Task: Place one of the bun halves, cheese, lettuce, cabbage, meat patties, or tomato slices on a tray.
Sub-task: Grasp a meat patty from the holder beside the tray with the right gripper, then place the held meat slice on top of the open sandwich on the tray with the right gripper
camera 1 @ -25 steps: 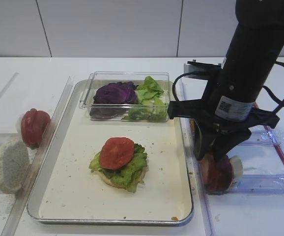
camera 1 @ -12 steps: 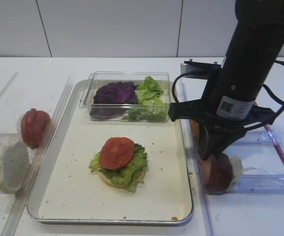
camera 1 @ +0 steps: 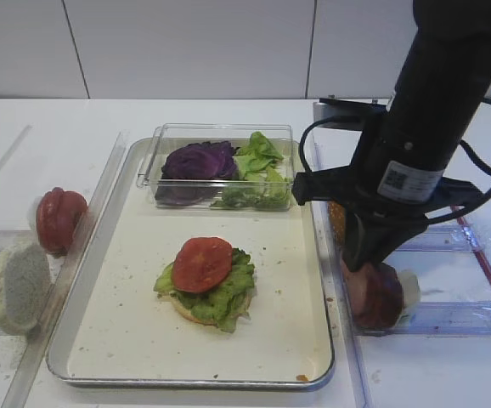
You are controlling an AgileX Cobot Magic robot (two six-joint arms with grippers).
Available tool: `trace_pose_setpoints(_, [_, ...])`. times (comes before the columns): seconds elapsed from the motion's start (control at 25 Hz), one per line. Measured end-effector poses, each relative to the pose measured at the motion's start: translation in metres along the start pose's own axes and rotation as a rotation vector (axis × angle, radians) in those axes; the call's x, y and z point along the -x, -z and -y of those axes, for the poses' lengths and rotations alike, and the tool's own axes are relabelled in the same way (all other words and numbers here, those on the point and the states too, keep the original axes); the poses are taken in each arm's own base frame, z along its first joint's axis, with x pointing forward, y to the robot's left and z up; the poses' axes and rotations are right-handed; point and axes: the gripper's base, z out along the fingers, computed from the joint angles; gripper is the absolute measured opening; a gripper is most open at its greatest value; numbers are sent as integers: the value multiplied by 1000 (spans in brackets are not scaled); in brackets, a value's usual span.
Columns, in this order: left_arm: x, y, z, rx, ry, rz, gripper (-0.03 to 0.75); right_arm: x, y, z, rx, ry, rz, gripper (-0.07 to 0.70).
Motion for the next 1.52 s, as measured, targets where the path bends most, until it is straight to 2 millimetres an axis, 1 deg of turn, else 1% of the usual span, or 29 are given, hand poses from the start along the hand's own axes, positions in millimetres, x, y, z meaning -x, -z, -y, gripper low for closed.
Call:
trace_pose_setpoints(0.24, [0, 0, 0, 0, 0, 0, 492, -6, 11, -4, 22, 9, 34, 110])
trace_pose_setpoints(0.48, [0, 0, 0, 0, 0, 0, 492, -8, 14, -7, 52, 31, 41, 109])
trace_pose_setpoints(0.8, [0, 0, 0, 0, 0, 0, 492, -21, 37, -13, 76, 72, 110, 107])
trace_pose_setpoints(1.12, [0, 0, 0, 0, 0, 0, 492, -31, 50, -18, 119, 80, 149, 107])
trace_pose_setpoints(1.36, [0, 0, 0, 0, 0, 0, 492, -36, 57, -20, 135, 87, 171, 107])
trace_pose_setpoints(1.52, [0, 0, 0, 0, 0, 0, 492, -37, 58, -21, 137, 93, 171, 107])
